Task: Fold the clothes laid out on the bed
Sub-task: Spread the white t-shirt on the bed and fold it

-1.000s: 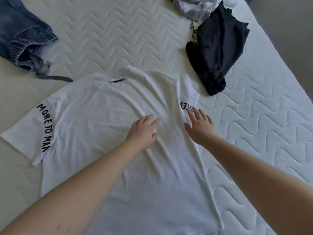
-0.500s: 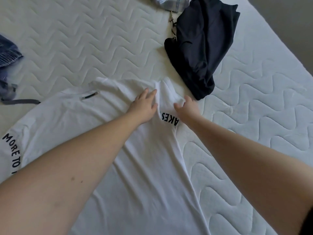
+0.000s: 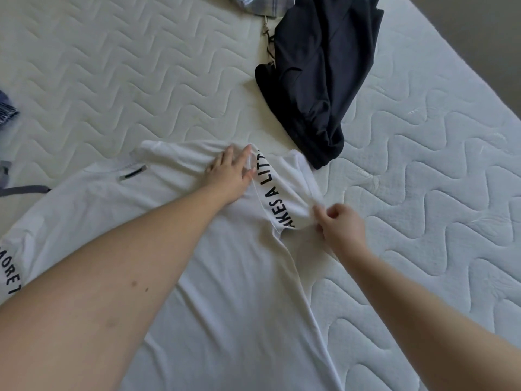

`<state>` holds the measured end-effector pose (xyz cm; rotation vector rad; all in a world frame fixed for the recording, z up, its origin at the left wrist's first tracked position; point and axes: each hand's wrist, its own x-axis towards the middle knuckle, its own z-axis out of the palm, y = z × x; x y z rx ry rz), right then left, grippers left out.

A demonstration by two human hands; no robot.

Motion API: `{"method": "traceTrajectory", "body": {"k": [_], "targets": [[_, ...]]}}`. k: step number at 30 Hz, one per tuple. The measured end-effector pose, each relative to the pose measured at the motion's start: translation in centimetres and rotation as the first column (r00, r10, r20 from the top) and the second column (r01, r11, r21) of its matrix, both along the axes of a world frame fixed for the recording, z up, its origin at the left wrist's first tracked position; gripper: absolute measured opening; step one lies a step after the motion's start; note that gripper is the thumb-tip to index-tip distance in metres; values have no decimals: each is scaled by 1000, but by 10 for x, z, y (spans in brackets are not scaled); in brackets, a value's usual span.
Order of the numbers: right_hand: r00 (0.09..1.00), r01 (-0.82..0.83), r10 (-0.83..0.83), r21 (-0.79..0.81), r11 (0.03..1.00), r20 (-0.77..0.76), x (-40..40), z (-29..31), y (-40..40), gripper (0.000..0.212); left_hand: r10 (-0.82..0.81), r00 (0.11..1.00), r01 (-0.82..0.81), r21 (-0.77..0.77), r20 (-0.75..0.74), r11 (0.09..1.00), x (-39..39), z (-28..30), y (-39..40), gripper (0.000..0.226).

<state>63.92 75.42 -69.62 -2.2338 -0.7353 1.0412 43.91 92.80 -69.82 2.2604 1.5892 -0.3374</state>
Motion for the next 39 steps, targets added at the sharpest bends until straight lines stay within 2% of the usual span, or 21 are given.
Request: {"method": "traceTrajectory", "body": {"k": [2, 5, 7, 10, 13, 17, 18, 20, 22, 24, 26, 27, 30, 33, 34, 36, 37, 38, 39], "targets": [[1000, -18, 17, -32, 999, -23, 4, -4, -9, 43, -52, 999, 52, 66, -11, 996, 6, 3, 10, 60], [996, -31, 34, 37, 999, -86, 7, -3, 5, 27, -138, 990, 139, 144, -17, 980, 19, 8, 30, 54], [984, 2, 6, 46, 999, -176, 5, 0, 24, 20, -162, 985, 168, 133, -55, 977, 31, 12, 42, 46], [962, 50, -44, 14, 999, -270, -1, 3, 52, 43, -125, 980, 134, 47, -156, 990, 43, 21, 57, 36], [951, 10, -3, 22, 1000, -308, -5, 7, 78, 57, -100, 972, 102, -1, -213, 995, 45, 31, 65, 47], [941, -73, 60, -28, 997, -334, -6, 17, 106, 33, -95, 962, 77, -77, -255, 994, 38, 44, 68, 51], [941, -54, 42, -29, 998, -336, -5, 19, 109, 25, -96, 969, 82, -71, -230, 994, 36, 44, 68, 49], [955, 23, -18, 13, 1000, -295, 1, 21, 106, 17, -85, 993, 79, -81, -76, 994, 31, 44, 70, 41], [972, 118, -86, 138, 983, -220, 13, 22, 91, 22, -44, 990, 60, -120, 135, 991, 29, 44, 70, 27], [977, 149, -96, 281, 948, -191, 26, 21, 68, 14, -20, 966, 51, -113, 258, 992, 34, 45, 69, 12], [951, 139, -26, 347, 928, -309, 34, 19, 47, 6, 4, 957, 21, -82, 292, 996, 42, 41, 68, 13], [929, 129, 0, 324, 937, -371, 34, 14, 39, 14, 23, 956, 1, -81, 292, 997, 46, 37, 67, 17], [887, 84, -13, 134, 987, -461, 26, 4, 22, 42, -2, 982, 18, -82, 190, 996, 56, 24, 60, 25], [847, -11, 76, 126, 992, -526, 19, -4, 10, 45, -100, 995, 100, 12, -1, 995, 61, 14, 54, 31], [854, -80, 138, 135, 988, -502, 16, -6, 8, 39, -113, 993, 114, 40, -36, 993, 61, 13, 53, 29], [922, -295, 297, 45, 954, -248, 8, -6, 9, 21, -119, 989, 126, 73, -91, 989, 63, 12, 54, 25], [931, -355, 351, -25, 935, -104, 5, -7, 10, 28, -122, 986, 131, 80, -111, 988, 63, 13, 54, 27], [938, -346, 344, -53, 937, -44, 3, -6, 12, 36, -127, 984, 137, 80, -126, 987, 65, 14, 53, 30], [952, -301, 298, -44, 952, -63, 2, -4, 13, 36, -132, 981, 144, 78, -139, 987, 66, 15, 53, 33]]}}
